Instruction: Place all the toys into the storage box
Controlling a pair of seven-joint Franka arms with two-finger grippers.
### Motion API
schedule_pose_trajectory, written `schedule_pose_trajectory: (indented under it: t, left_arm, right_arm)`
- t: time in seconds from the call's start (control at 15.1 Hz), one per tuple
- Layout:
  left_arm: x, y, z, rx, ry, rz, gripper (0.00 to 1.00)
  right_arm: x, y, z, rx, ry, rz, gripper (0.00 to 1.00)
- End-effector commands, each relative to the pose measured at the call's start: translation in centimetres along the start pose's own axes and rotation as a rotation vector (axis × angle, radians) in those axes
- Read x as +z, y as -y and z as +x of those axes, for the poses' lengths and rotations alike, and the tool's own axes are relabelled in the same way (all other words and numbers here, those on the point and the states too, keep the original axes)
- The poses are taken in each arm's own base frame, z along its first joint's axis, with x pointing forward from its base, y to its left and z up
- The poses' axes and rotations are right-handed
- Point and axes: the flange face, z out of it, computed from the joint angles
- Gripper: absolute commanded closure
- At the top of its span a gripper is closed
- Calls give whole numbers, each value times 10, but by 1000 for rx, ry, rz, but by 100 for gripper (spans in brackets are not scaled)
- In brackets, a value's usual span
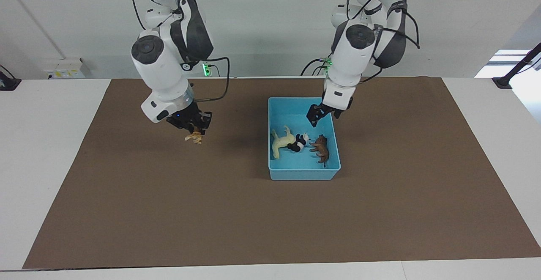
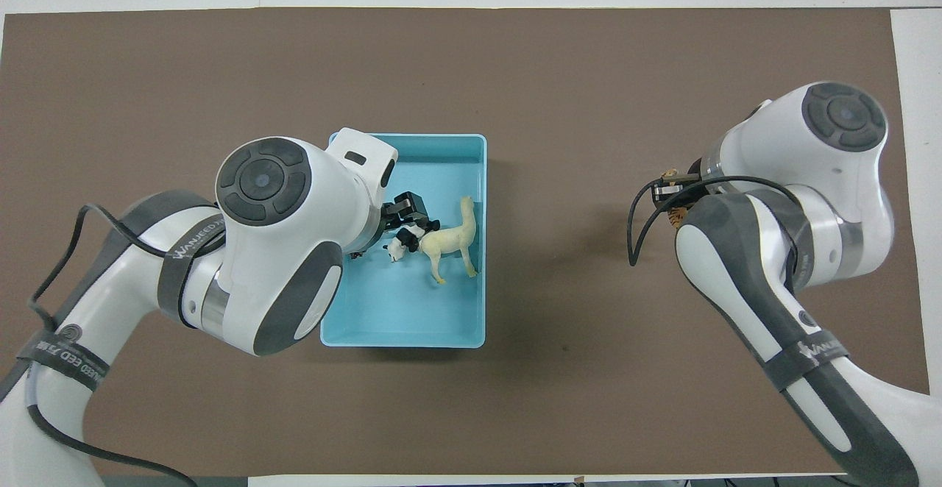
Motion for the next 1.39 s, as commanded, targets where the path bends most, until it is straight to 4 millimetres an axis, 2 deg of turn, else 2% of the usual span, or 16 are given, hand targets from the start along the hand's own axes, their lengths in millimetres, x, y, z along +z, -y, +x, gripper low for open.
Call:
schedule_pose_trajectory:
  t: [0.0, 0.2, 0.26, 0.33, 0.46, 0.53, 0.6, 0.66, 0.73, 0.79, 1.06, 1.19, 1.32]
  left_arm:
    - [-40, 39, 39, 32, -3, -1, 0]
    - [-63, 87, 78, 84, -3, -3, 0]
    - [-64, 94, 79, 124, 18, 10, 0]
    - [-66, 100, 78, 153, 35, 20, 0]
    - [-73, 114, 82, 150, 60, 33, 0]
    - [-78, 117, 80, 156, 68, 47, 0]
    - [-79, 121, 78, 176, 79, 73, 0]
    - [-81, 130, 79, 172, 88, 81, 0]
    - [-81, 138, 80, 160, 93, 83, 0]
    - [-78, 136, 76, 165, 102, 88, 0]
    - [-82, 136, 73, 167, 90, 83, 0]
    - [-84, 133, 72, 171, 76, 78, 0]
    - [-86, 138, 73, 152, 73, 76, 0]
  right_arm:
    - [-20, 117, -15, 99, 5, 16, 100]
    - [-19, 206, -70, 39, -73, 45, 100]
    - [-18, 228, -84, -4, -123, 65, 100]
    - [-8, 235, -87, -16, -140, 79, 100]
    - [29, 240, -89, -37, -165, 104, 100]
    - [44, 246, -95, -50, -182, 125, 93]
    - [55, 256, -103, -55, -186, 145, 76]
    - [63, 263, -111, -58, -179, 145, 49]
    - [69, 264, -113, -44, -171, 137, 11]
    - [70, 262, -113, -42, -168, 130, 0]
    - [69, 251, -105, -26, -150, 93, 0]
    - [55, 225, -85, -8, -122, 32, 0]
    - [27, 189, -67, -35, -124, 20, 0]
